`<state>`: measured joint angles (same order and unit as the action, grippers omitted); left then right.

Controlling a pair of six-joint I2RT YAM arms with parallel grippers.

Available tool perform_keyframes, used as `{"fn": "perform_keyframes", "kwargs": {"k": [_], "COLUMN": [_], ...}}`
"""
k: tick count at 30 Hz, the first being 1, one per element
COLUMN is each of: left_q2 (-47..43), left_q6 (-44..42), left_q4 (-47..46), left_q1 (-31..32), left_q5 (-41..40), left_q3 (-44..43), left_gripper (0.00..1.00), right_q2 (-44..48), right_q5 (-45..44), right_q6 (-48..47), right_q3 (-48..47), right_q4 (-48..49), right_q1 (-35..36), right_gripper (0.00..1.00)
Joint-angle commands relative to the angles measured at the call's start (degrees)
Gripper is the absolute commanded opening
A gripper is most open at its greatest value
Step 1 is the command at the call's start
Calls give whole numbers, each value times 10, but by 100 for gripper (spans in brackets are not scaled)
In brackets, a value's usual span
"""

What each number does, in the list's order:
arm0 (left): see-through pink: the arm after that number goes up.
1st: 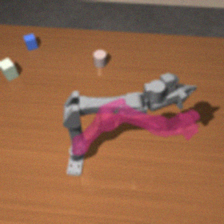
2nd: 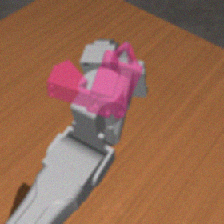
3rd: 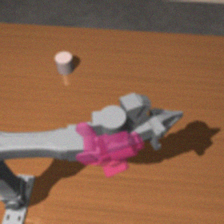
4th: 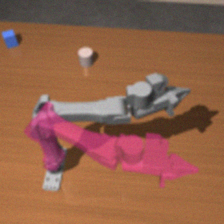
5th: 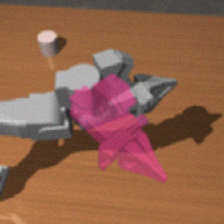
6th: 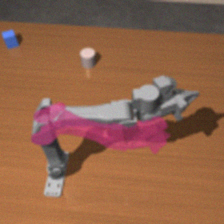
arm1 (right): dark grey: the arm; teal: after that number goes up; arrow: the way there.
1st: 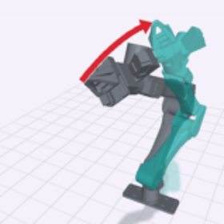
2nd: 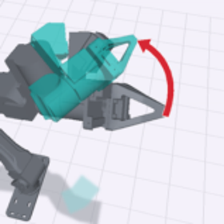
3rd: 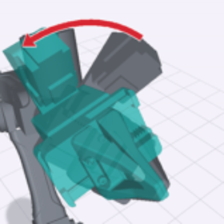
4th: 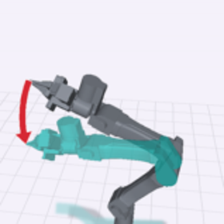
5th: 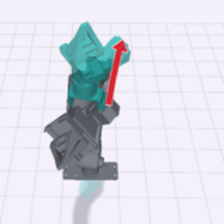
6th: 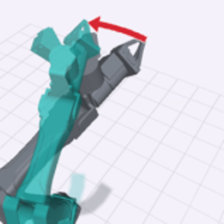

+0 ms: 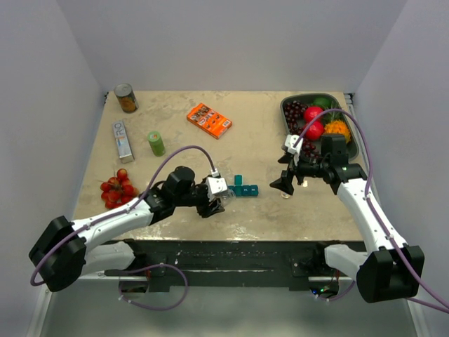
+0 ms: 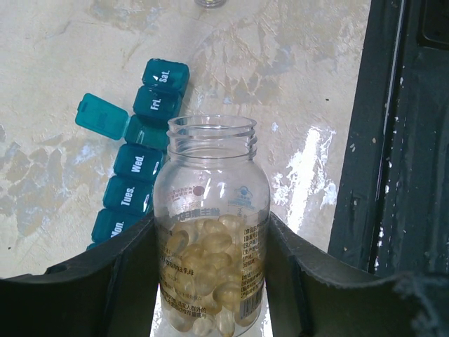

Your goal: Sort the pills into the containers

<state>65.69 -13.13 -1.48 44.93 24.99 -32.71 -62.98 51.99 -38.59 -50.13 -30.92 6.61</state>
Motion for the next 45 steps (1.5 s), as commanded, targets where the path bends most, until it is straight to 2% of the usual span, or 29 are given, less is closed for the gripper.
{"fn": "perform_keyframes", "kwargs": {"k": [1,21,45], "left_q2": [4,87,233], "left_q6": [-16,12,52], "left_q4": [-13,14,165], "left_q1": [3,3,3], "left_q5": [-2,-19,-82], "left_q3": [-29,-89,-210], "left_gripper": [0,0,0], "right_q2": [8,7,5], "right_q5": [10,4,-2], "right_q6": [2,2,6], "right_q3": [-13,-14,-15], "right_q4": [-3,-3,-1], "right_q1": [-4,-3,-4], "right_gripper": [99,99,99]}}
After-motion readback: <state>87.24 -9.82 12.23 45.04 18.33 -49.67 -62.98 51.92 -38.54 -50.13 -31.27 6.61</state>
